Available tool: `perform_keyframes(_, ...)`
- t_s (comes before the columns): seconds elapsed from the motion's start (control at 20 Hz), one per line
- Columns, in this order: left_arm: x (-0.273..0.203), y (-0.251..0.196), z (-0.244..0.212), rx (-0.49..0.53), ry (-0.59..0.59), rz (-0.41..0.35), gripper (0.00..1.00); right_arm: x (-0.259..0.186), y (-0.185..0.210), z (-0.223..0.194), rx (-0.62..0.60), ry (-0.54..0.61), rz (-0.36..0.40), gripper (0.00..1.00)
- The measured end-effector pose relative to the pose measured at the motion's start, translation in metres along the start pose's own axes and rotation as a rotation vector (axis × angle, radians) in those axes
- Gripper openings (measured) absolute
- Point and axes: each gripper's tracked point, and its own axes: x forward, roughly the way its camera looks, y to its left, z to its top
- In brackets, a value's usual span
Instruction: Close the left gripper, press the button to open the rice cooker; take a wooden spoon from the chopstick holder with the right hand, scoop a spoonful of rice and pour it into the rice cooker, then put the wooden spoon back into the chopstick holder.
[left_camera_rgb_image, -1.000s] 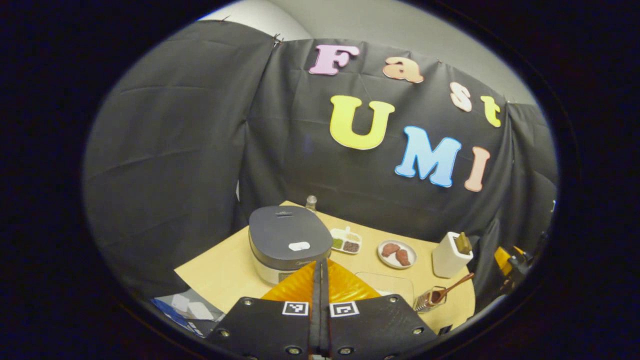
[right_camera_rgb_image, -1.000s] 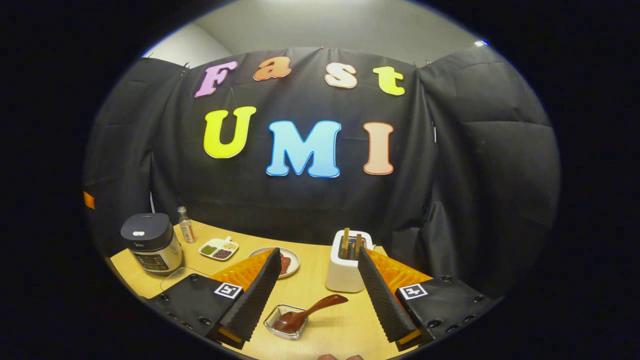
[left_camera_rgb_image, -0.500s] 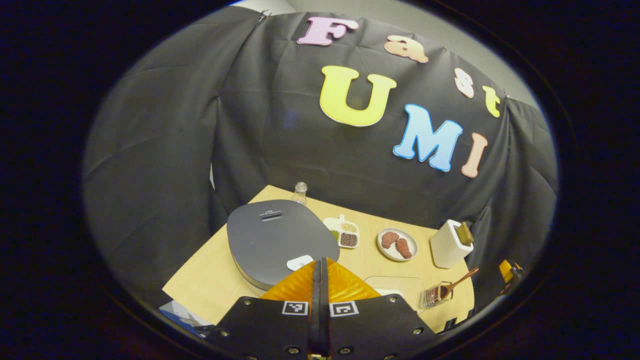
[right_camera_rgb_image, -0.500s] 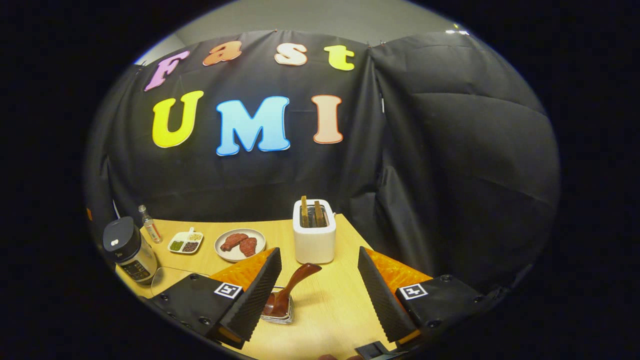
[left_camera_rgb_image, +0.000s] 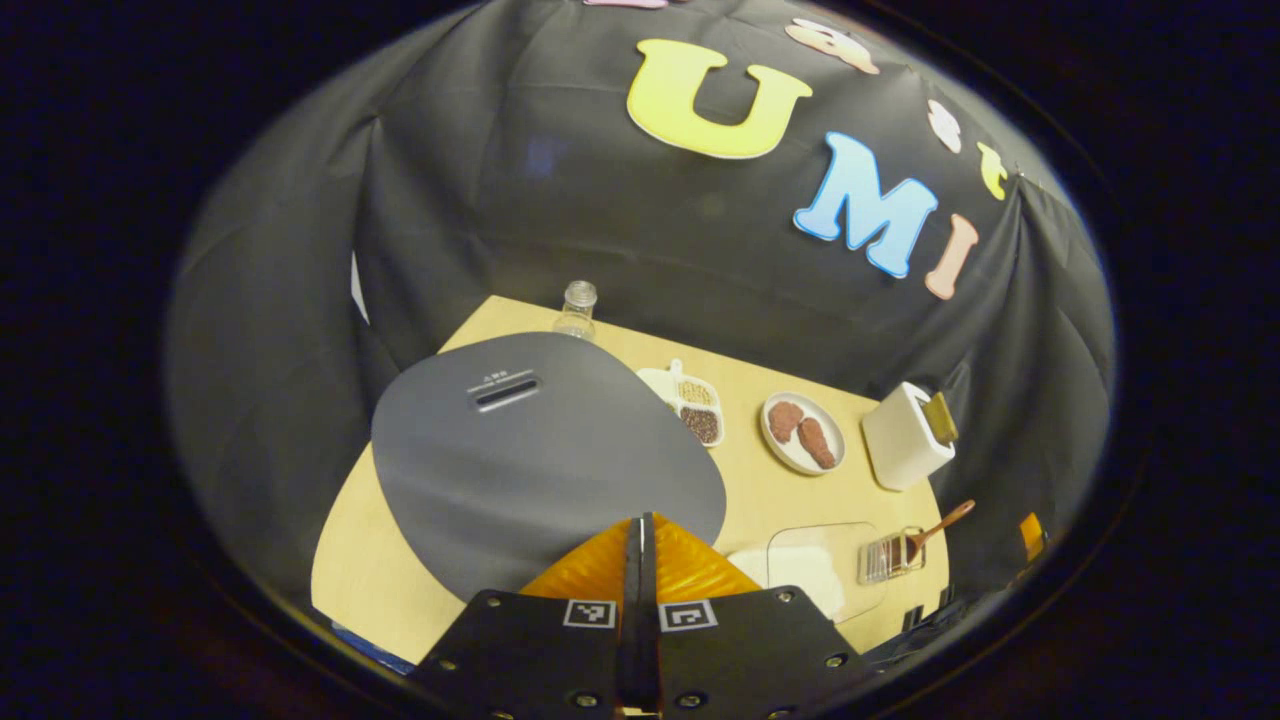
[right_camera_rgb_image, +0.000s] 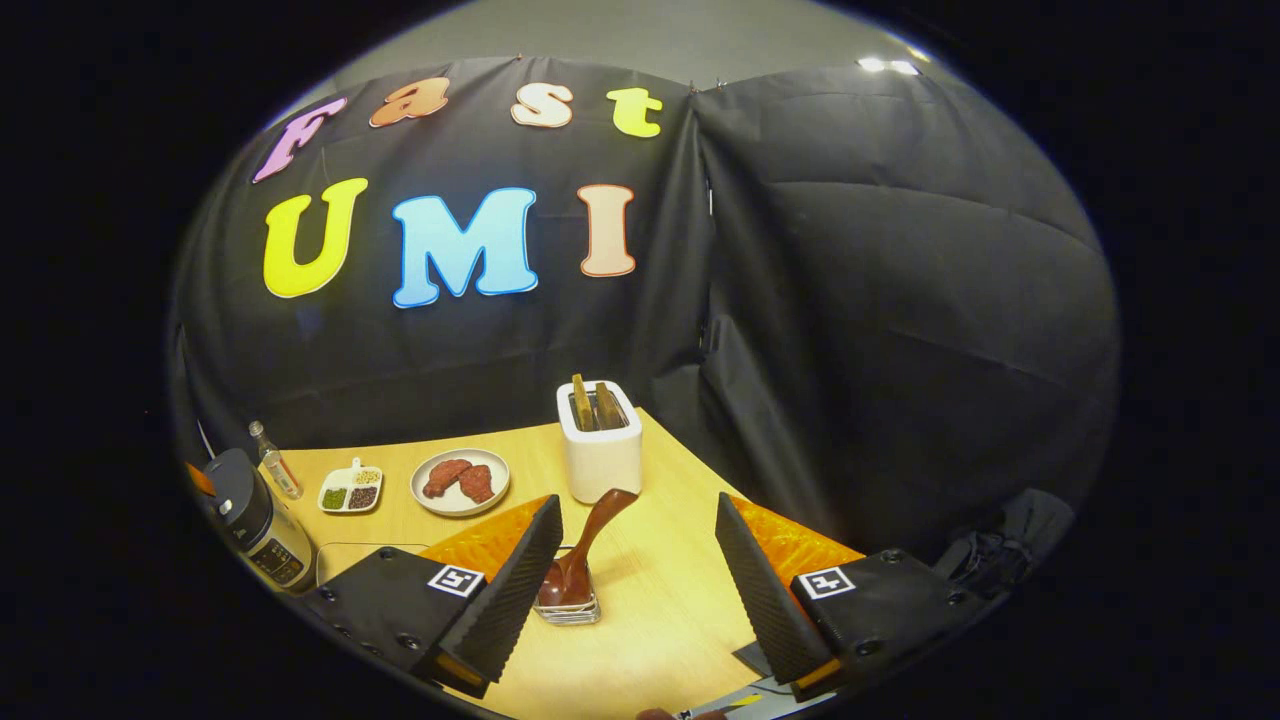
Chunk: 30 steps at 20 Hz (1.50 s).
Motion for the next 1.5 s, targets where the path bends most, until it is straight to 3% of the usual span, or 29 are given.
perform_keyframes(0.55, 0.01, 0.005, -0.024, 0.157, 0.116, -0.106, 0.02, -0.036, 0.028, -0.021, 0.009, 0.033, -0.055, 0.98)
perform_keyframes(0.7, 0.01, 0.002, -0.023, 0.194, 0.078, -0.115, 0.0, -0.042, 0.032, -0.027, 0.004, 0.045, -0.056, 0.98)
perform_keyframes(0.9, 0.004, 0.002, -0.018, 0.142, 0.019, -0.108, 0.02, -0.047, 0.035, -0.027, -0.002, 0.047, -0.046, 0.98)
perform_keyframes(1.05, -0.018, -0.002, 0.006, 0.152, -0.123, -0.063, 0.0, -0.037, 0.032, -0.021, 0.009, 0.039, -0.036, 0.98)
perform_keyframes(1.3, -0.107, -0.006, 0.115, 0.219, -0.511, 0.109, 0.02, -0.007, 0.033, -0.017, 0.042, 0.054, 0.005, 0.98)
perform_keyframes(1.35, -0.127, -0.01, 0.128, 0.217, -0.569, 0.106, 0.05, 0.0, 0.032, -0.015, 0.046, 0.058, 0.012, 0.98)
perform_keyframes(1.5, -0.163, -0.024, 0.137, 0.207, -0.651, 0.095, 0.0, 0.022, 0.028, -0.012, 0.062, 0.065, 0.033, 0.98)
